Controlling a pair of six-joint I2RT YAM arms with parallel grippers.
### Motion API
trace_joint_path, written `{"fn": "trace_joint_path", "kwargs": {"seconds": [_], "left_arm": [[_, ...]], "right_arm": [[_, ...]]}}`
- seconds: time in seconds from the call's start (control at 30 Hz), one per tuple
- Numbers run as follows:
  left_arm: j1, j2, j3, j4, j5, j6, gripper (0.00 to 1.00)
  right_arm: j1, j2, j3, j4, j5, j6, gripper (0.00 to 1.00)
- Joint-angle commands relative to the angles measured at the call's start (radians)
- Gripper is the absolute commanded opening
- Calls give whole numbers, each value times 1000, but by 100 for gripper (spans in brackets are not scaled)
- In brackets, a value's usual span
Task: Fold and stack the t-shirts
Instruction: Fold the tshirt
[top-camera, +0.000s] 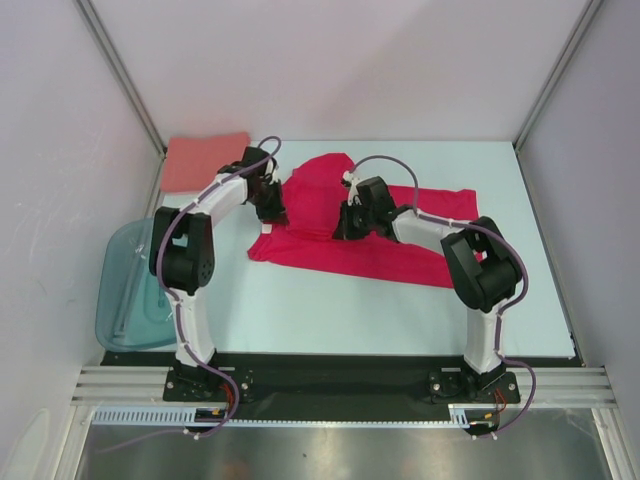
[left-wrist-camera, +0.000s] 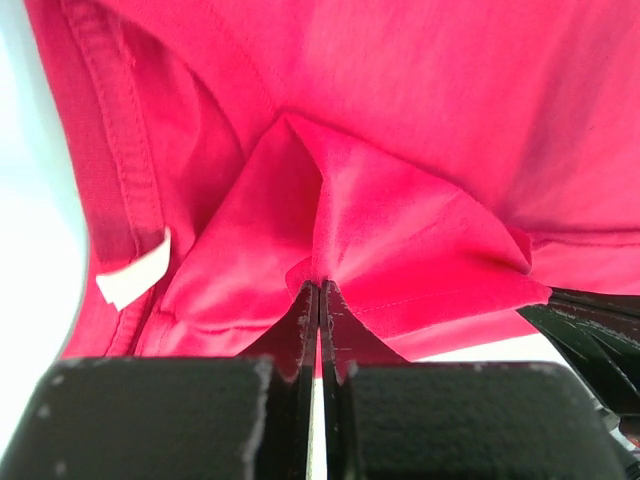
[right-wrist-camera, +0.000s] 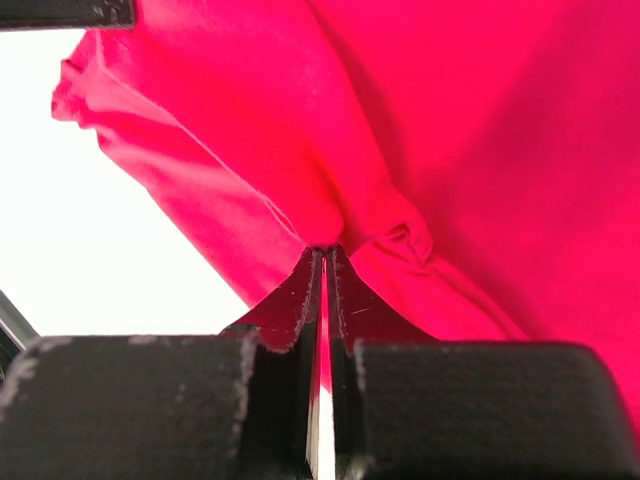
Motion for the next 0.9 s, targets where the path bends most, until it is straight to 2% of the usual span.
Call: {"fn": "trace_joint_path", "kwargs": {"seconds": [0.0, 0.43, 0.5, 0.53, 0.57, 0.63, 0.67, 0.77, 0.87], "left_arm": [[9, -89, -28, 0, -3, 32, 1], [35, -152, -112, -13, -15, 57, 1], [35, -146, -126, -13, -11, 60, 4], [34, -135, -129, -13, -6, 63, 6], [35, -132, -134, -13, -6, 64, 7], [38, -141, -142, -15, -30, 67, 13], [38, -153, -148, -16, -52, 69, 16], [38, -208, -149, -21, -96, 78, 33], [38, -244, -139, -20, -77, 66, 39]], "right_arm": [[24, -66, -13, -15, 17, 9, 2], [62, -98, -70, -9, 40, 32, 2], [62, -90, -78, 0, 31, 38, 4], [62, -80, -76, -1, 19, 40, 7], [64, -78, -75, -7, 16, 44, 16], [55, -90, -73, -30, 16, 46, 25], [47, -101, -76, -50, 17, 51, 35], [12, -174, -104, -63, -3, 63, 45], [-19, -198, -105, -43, -58, 77, 48]]}}
